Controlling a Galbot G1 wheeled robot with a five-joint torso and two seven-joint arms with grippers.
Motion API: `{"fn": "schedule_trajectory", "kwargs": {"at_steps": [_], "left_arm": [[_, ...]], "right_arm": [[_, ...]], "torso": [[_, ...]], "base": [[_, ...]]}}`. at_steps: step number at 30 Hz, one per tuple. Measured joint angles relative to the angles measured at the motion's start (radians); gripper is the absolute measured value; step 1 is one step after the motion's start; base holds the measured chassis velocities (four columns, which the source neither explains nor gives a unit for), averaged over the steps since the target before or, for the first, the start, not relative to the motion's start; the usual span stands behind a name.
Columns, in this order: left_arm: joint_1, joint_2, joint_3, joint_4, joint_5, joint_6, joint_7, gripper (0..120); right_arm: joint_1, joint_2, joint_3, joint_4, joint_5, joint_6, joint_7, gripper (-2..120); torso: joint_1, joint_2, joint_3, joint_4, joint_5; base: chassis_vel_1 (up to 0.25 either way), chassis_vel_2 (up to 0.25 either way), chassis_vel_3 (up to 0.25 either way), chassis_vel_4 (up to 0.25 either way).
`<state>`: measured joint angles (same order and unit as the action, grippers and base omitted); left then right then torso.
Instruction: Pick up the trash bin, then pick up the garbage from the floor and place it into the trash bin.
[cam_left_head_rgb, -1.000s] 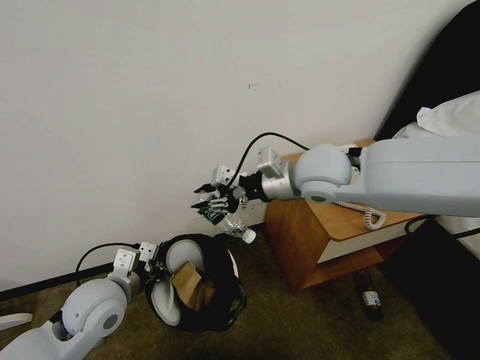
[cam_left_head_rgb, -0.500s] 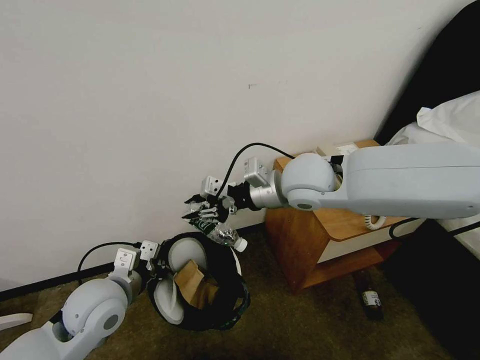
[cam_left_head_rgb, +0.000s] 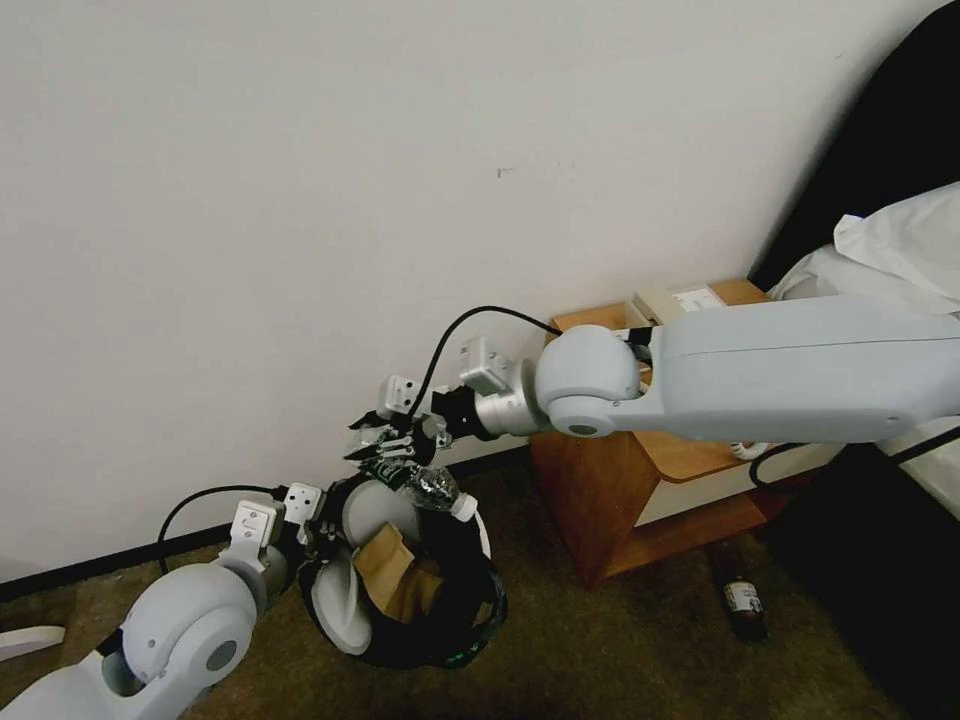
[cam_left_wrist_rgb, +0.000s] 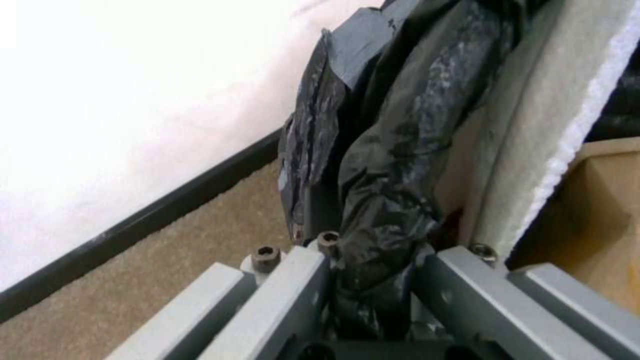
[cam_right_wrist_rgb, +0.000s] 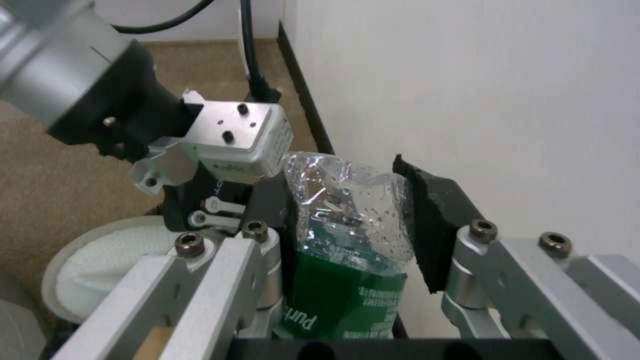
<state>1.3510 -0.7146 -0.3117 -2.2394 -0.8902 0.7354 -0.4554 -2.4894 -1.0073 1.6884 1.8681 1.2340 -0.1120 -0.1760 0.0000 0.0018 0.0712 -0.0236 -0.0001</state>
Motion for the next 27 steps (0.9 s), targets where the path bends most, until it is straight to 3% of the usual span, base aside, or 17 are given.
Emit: {"fn": "schedule_trajectory", "kwargs": {"at_steps": [18, 27], "left_arm": [[-0.019, -0.023, -0.036, -0.085, -0.152, 0.001, -0.049, 0], [-0.022, -0.009, -0.071, -0.120, -0.263, 0.002, -0.077, 0]], "right_arm": [[-0.025, -0.050, 0.006, -0.025, -0.009, 0.004, 0.008, 32], [-0.028, -0.038, -0.010, -0.020, -0.020, 0.011, 0.008, 32]], "torso": [[0.000, 0.000, 0.000, 0.0000, 0.0001], [0.000, 0.000, 0.000, -0.0001, 0.0001]], "base": [[0.000, 0.000, 0.000, 0.000], [0.000, 0.000, 0.000, 0.000]]}}
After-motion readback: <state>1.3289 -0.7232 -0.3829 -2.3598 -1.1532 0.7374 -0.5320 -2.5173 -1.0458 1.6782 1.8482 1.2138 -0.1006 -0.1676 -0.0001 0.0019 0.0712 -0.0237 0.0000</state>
